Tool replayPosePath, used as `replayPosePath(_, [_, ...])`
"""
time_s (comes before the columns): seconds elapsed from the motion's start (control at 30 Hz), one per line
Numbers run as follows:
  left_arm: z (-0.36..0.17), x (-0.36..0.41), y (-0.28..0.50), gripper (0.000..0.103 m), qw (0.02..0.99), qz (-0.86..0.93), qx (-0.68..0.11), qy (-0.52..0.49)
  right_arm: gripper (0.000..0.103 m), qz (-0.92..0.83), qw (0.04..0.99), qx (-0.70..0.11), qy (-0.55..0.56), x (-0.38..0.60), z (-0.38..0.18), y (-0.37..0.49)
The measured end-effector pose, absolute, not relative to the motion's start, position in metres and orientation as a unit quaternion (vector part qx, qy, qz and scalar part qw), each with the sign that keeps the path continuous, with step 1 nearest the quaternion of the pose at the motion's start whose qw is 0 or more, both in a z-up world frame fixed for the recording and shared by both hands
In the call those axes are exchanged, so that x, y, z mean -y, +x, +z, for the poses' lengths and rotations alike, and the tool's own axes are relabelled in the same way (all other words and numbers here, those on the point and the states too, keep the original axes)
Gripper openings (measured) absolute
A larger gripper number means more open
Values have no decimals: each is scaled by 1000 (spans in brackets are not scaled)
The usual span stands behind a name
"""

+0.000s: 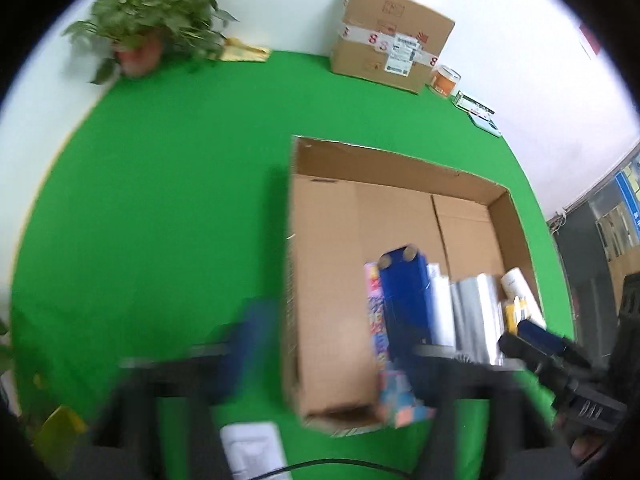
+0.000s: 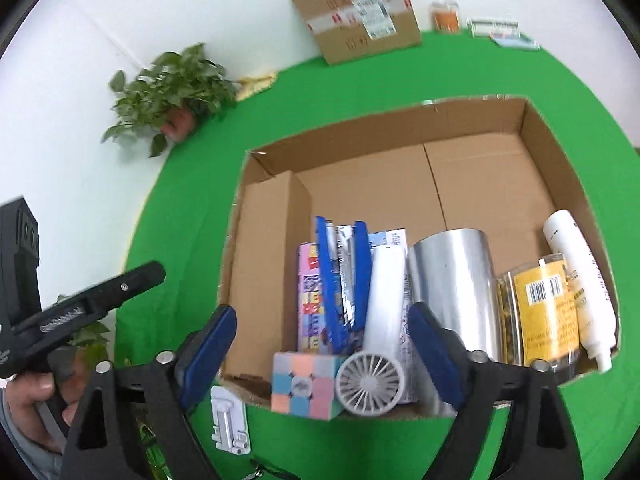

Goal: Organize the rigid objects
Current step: 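Move the right gripper to the white phone stand and grasp it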

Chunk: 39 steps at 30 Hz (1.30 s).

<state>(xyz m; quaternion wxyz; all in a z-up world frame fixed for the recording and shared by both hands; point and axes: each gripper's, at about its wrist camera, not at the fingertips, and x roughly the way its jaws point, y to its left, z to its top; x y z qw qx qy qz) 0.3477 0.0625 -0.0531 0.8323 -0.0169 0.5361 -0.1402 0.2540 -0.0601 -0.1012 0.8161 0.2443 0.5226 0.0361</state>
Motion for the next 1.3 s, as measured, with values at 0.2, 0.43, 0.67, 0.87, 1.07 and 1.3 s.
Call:
replayPosePath(0.2, [-41,-113,293,28,857,-83,-504,-69,66,54,821,-534,198,26,-77,202])
replayPosePath(0.43, [-105,-165,265,95,791,-36,-591,-155,101,105,803,-557,183,-34,-97,154])
replayPosePath(0.67, [-203,-150,270,90,719,-68,-679,-134,101,140,784,-587,142,-59,-100,107])
replayPosePath(0.87, [-228,-135,268,83,702,-83,-692,-144,101,83,773,-606,166,-26,-115,82])
replayPosePath(1.07, [-238,-98,239,72,645,-177,-708,-227,101,53,775,-609,160,-4,-128,69])
replayPosePath(1.3, [-219,-102,215,57,674,-160,-662,-286,102,106,793,-594,85,-17,-143,78])
